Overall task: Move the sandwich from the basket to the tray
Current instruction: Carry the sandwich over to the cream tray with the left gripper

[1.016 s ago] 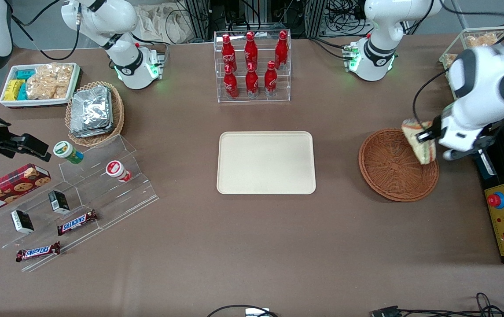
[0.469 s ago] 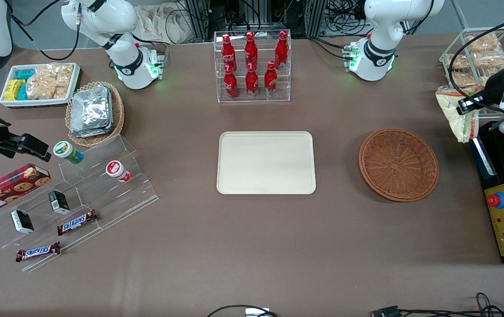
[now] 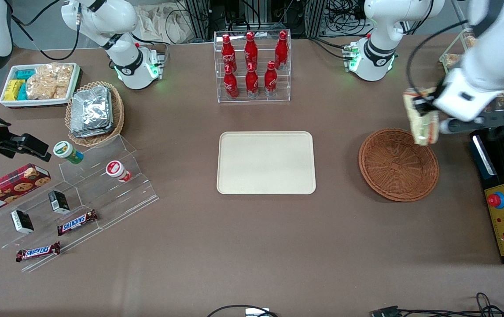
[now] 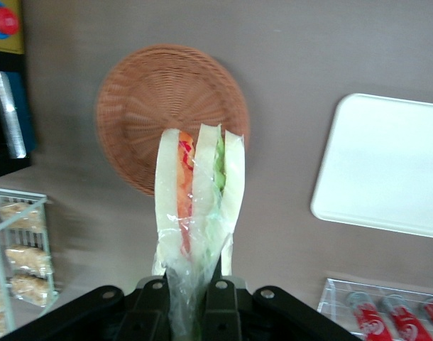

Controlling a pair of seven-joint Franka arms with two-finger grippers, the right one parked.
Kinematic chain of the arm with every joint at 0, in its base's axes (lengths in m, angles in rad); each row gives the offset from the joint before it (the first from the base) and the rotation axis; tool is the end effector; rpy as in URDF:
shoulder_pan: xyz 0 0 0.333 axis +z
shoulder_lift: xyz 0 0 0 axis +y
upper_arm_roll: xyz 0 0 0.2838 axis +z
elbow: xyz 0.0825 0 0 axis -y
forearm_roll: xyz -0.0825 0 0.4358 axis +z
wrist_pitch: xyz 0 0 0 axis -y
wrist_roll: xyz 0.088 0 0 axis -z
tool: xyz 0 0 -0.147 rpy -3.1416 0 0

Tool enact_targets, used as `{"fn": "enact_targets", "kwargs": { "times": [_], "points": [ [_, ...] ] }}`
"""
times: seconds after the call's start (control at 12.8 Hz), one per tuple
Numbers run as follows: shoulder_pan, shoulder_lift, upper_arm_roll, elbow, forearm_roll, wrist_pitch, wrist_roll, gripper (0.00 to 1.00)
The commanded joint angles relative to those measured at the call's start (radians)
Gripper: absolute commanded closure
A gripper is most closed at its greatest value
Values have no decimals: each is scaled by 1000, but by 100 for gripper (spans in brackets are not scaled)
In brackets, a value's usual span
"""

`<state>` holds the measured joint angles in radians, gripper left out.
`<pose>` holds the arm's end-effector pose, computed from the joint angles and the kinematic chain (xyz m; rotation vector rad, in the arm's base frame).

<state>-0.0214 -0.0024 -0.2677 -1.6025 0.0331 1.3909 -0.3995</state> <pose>0.5530 -0.1591 0.5247 -3.0215 -0.1708 0.2819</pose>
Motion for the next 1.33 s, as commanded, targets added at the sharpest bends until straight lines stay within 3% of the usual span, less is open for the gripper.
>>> {"fn": "enact_targets", "kwargs": {
  "times": [0.0,0.23,0.39,0.55,1.02,1.25],
  "points": [
    [-3,135,-169,149,7,-32,-163,83],
    [-9,309,-390,278,19,-18,-390,81],
    [-26,360,-481,285,92,-1,-404,78],
    [-28,383,-484,236,108,55,-406,78],
    [-17,424,-466,-150,191,481,-406,78],
    [-22,543,-458,-191,342,563,-456,78]
  ]
}}
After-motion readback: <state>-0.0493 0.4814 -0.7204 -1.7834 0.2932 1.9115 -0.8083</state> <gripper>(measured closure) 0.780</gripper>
